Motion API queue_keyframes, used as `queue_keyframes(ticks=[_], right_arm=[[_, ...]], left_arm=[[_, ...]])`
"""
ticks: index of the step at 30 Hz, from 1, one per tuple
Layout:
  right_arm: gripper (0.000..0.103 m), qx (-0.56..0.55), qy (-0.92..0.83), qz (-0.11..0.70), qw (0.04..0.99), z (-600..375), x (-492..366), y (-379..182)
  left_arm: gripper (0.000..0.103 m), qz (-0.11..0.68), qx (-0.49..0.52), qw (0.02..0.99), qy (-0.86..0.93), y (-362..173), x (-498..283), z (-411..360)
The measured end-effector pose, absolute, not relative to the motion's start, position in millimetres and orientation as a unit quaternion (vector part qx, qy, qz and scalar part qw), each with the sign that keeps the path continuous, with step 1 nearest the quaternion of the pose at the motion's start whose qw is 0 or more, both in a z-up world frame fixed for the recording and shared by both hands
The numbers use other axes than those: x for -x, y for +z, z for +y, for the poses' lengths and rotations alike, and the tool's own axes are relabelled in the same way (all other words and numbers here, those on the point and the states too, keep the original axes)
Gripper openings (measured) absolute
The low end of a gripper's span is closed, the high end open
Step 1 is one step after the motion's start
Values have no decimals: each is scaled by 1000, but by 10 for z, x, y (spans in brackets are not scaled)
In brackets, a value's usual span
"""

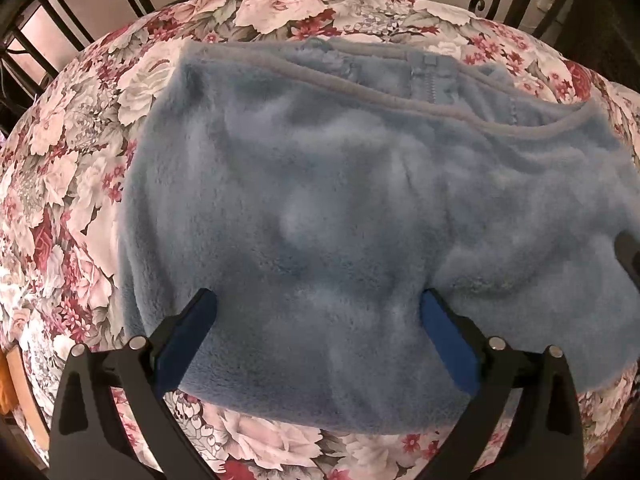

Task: Fold small clothes

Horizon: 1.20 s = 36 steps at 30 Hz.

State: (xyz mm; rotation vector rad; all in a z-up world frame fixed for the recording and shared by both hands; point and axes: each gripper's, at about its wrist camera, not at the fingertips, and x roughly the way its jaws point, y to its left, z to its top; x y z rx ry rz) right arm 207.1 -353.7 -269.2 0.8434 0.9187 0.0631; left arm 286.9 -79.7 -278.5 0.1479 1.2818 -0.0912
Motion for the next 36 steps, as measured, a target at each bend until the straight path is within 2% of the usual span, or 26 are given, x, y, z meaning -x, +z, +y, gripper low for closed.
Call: queue_keyframes(ticks=[10, 17, 26, 36], right_arm=[[32, -322, 13, 433, 842, -3173, -2070, -2280], [31, -282, 23, 432, 856, -2838, -2066, -2010], [31, -233, 30, 430, 872, -2180, -2148, -1781], [31, -200, 46, 433, 878, -1581, -2280, -1787]], left_arm=[[99, 586, -49, 808, -44, -2605, -2968, -709], [99, 612, -13, 790, -35, -2655, -3078, -472], [98, 593, 7, 805, -19, -2393, -3103, -53], [98, 582, 26, 813, 16, -2269, -3103, 524]])
